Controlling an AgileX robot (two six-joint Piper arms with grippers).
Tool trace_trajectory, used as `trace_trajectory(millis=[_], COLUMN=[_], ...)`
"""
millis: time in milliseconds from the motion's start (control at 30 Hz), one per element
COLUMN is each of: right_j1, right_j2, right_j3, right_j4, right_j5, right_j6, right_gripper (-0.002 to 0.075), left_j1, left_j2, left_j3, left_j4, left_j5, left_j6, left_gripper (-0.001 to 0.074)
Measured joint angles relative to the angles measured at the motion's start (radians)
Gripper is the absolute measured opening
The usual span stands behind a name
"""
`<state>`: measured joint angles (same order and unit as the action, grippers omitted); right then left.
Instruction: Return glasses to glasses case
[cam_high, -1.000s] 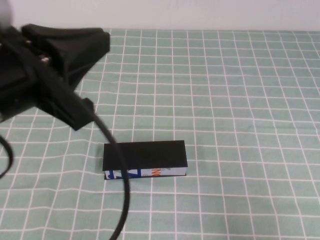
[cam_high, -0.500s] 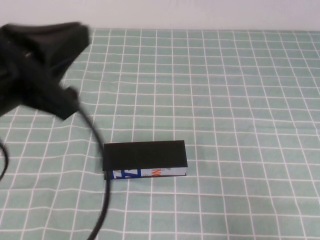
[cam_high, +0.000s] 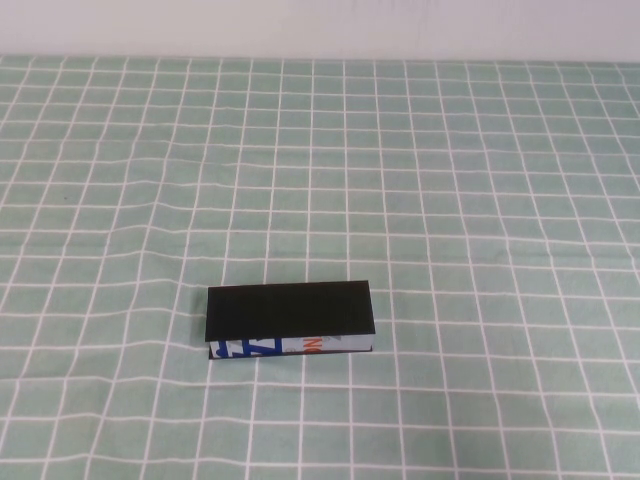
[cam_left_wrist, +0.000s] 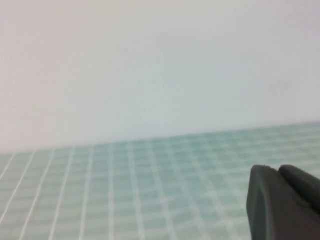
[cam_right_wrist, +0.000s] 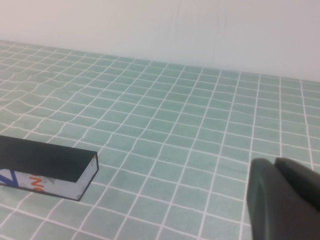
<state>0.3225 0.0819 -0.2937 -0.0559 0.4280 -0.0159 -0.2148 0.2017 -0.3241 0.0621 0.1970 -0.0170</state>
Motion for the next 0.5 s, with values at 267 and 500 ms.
trace_trajectory(millis=[267, 500], right_j1=[0.000, 0.000], right_j2=[0.000, 0.000], right_j3=[0.000, 0.000], right_j4=[0.000, 0.000], right_j5=[0.000, 0.000], right_j6=[0.000, 0.000], right_gripper=[-0.0013, -0.0013], left_j1=[0.129, 0.143], left_j2=[-0.204, -0.209], left_j3=[0.274, 0.347], left_j4=[-0.047, -0.062], left_j5=[0.054, 0.159], left_j6=[-0.003, -0.003], left_gripper=[-0.0006, -0.0006])
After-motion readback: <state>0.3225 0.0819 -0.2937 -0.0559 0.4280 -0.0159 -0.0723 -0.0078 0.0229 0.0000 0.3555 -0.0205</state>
